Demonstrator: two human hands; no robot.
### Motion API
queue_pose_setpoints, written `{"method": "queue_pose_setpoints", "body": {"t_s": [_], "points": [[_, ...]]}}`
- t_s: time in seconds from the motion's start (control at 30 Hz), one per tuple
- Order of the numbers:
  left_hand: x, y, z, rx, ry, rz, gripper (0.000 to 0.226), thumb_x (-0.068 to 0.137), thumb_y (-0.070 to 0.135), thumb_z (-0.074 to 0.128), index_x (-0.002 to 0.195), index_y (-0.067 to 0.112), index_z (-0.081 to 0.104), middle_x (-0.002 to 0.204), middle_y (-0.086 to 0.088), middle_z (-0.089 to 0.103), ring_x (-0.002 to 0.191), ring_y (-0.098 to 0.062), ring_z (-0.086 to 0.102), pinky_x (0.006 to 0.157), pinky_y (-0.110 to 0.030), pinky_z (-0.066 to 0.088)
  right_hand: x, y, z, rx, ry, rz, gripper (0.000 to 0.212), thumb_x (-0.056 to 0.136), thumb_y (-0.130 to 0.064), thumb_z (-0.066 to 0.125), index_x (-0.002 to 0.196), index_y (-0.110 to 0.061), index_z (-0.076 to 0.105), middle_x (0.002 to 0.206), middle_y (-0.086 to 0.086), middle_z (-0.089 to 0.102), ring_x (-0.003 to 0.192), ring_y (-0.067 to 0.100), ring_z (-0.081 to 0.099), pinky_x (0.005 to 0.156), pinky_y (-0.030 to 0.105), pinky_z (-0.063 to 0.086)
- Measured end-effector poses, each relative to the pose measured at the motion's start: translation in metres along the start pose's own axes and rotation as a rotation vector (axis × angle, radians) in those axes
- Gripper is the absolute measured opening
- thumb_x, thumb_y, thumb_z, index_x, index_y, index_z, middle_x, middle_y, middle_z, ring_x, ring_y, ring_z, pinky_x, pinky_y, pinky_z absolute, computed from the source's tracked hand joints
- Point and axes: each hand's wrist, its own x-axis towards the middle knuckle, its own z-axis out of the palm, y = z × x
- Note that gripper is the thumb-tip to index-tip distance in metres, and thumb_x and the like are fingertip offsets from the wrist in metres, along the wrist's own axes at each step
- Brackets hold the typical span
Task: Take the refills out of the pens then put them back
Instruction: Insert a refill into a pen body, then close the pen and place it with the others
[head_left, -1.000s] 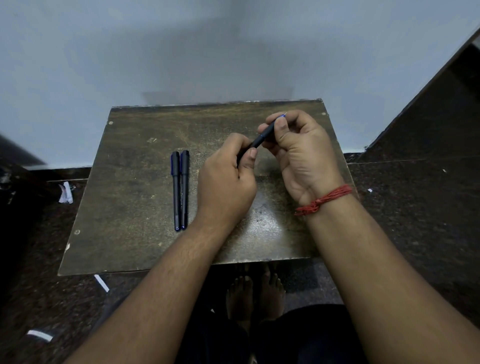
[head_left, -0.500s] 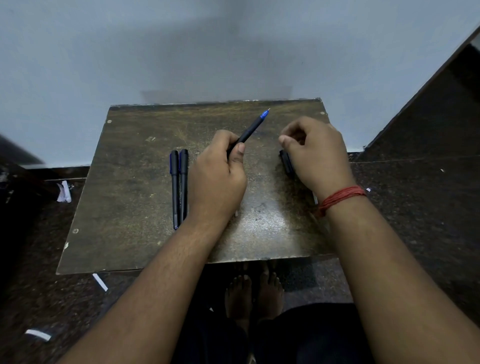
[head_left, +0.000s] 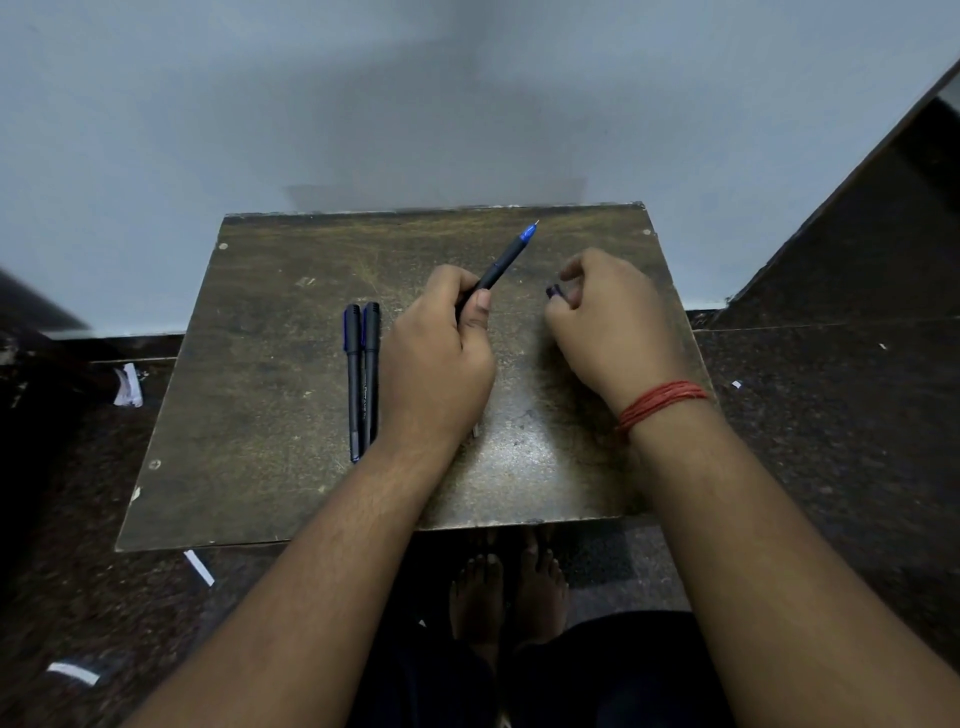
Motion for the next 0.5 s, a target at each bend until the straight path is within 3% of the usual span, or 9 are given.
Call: {"method": "queue_pose_setpoints", "body": {"t_s": [0.07, 0.13, 0.23, 0.33, 0.5], "points": [[0.000, 0.001, 0.000, 0.012, -0.012, 0.000, 0.010, 0.101, 0.024, 0.052, 0.096, 0.017, 0.058, 0.070, 0.007, 0.056, 0.062, -0.014, 0.051, 0.055, -0.036, 0.041, 0.004, -0.001, -0.002, 0.389, 0.058, 0.062, 0.021, 0.090, -0.015, 0.056, 0.106, -0.019, 0.068, 0.094, 0.002, 0.068, 0.086, 0.014, 0.062, 0.077, 0.029, 0.052], [0.000, 0.001, 0.000, 0.021, -0.024, 0.003, 0.010, 0.101, 0.024, 0.052, 0.096, 0.018, 0.058, 0.069, 0.008, 0.054, 0.062, -0.013, 0.050, 0.054, -0.034, 0.039, 0.007, -0.002, -0.005, 0.807, 0.141, 0.144, 0.020, 0.089, -0.007, 0.057, 0.099, -0.015, 0.072, 0.078, -0.002, 0.067, 0.069, 0.010, 0.060, 0.063, 0.023, 0.050], [-0.002, 0.003, 0.002, 0.024, -0.059, 0.014, 0.010, 0.102, 0.024, 0.053, 0.096, 0.017, 0.058, 0.067, 0.010, 0.051, 0.059, -0.012, 0.048, 0.052, -0.033, 0.038, 0.011, 0.003, -0.006, 1.205, 0.221, 0.244, 0.011, 0.087, -0.013, 0.061, 0.092, -0.015, 0.071, 0.081, 0.001, 0.069, 0.076, 0.019, 0.065, 0.059, 0.025, 0.048], [-0.003, 0.004, 0.003, 0.031, -0.086, 0.027, 0.011, 0.102, 0.024, 0.052, 0.095, 0.017, 0.057, 0.067, 0.011, 0.050, 0.059, -0.011, 0.048, 0.052, -0.030, 0.035, 0.014, 0.008, -0.005, 1.298, 0.302, 0.250, 0.008, 0.085, -0.016, 0.064, 0.090, -0.015, 0.070, 0.088, 0.010, 0.067, 0.077, 0.021, 0.063, 0.061, 0.026, 0.049], [-0.004, 0.005, 0.003, 0.050, -0.098, 0.048, 0.009, 0.101, 0.023, 0.053, 0.095, 0.018, 0.058, 0.068, 0.013, 0.051, 0.061, -0.010, 0.050, 0.052, -0.028, 0.032, 0.015, 0.013, -0.004, 1.310, 0.363, 0.238, 0.008, 0.092, -0.009, 0.063, 0.094, -0.013, 0.070, 0.089, 0.007, 0.067, 0.074, 0.016, 0.063, 0.066, 0.026, 0.052]]}}
